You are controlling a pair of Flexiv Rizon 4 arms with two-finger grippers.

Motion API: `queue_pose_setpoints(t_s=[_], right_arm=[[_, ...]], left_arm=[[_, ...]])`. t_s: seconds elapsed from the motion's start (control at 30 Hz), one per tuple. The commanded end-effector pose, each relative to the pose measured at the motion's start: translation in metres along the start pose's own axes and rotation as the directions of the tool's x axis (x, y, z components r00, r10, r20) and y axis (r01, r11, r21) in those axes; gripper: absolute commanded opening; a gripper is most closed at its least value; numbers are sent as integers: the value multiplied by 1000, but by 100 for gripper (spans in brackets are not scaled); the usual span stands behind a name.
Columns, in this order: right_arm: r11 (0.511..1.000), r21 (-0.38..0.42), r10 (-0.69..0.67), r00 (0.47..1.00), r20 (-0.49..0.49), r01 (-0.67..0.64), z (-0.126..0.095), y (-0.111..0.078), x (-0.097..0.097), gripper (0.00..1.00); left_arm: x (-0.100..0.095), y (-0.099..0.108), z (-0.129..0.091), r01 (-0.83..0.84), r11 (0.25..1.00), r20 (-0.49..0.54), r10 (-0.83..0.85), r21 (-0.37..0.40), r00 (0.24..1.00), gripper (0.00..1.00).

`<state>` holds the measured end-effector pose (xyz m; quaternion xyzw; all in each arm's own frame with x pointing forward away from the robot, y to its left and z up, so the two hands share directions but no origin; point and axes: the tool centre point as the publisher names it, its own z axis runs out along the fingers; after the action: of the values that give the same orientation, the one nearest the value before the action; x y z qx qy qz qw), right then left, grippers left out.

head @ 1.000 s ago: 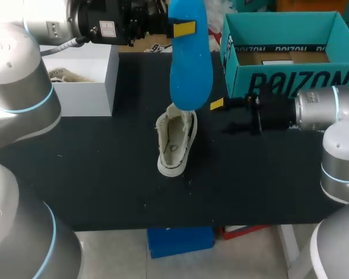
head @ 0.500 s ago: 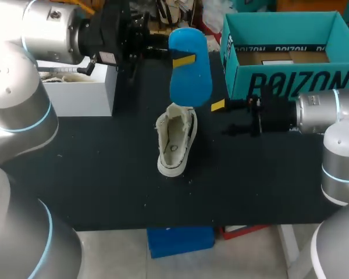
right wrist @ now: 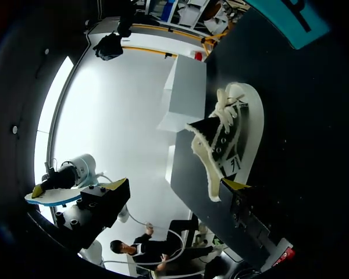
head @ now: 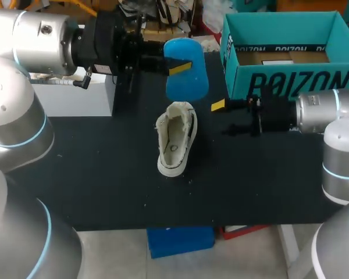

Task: Take the shoe out of the shoebox, open the shoe tongue, remove and reinsert the insole, then place the shoe into the shoebox

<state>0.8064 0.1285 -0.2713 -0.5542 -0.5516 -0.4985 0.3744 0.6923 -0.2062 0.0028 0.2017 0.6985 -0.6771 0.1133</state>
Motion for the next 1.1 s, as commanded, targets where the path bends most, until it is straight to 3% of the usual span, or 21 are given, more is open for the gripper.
queue_pose_setpoints(t_s=[0.03, 0.17, 0.3, 0.37, 0.9, 1.1], right_arm=[[1000, -3, 0, 1000, 0, 0, 1, -1, 0, 100], [1000, -3, 0, 1000, 0, 0, 1, -1, 0, 100], [1000, -3, 0, 1000, 0, 0, 1, -1, 0, 100], [1000, -3, 0, 1000, 0, 0, 1, -1, 0, 100], [1000, -3, 0, 1000, 0, 0, 1, -1, 0, 100], [1000, -3, 0, 1000, 0, 0, 1, -1, 0, 100]], left_arm=[[45, 11, -3, -238, 967, -7, 239, -91, 971, 0], [88, 35, -19, -427, 889, 9, 434, -164, 901, 0], [134, 52, -29, -632, 731, 23, 658, -257, 752, 0], [155, 61, -28, -643, 713, 9, 672, -280, 741, 0], [155, 61, -28, -643, 713, 9, 672, -280, 741, 0], [178, 95, -18, -754, 606, -5, 778, -253, 628, 0]])
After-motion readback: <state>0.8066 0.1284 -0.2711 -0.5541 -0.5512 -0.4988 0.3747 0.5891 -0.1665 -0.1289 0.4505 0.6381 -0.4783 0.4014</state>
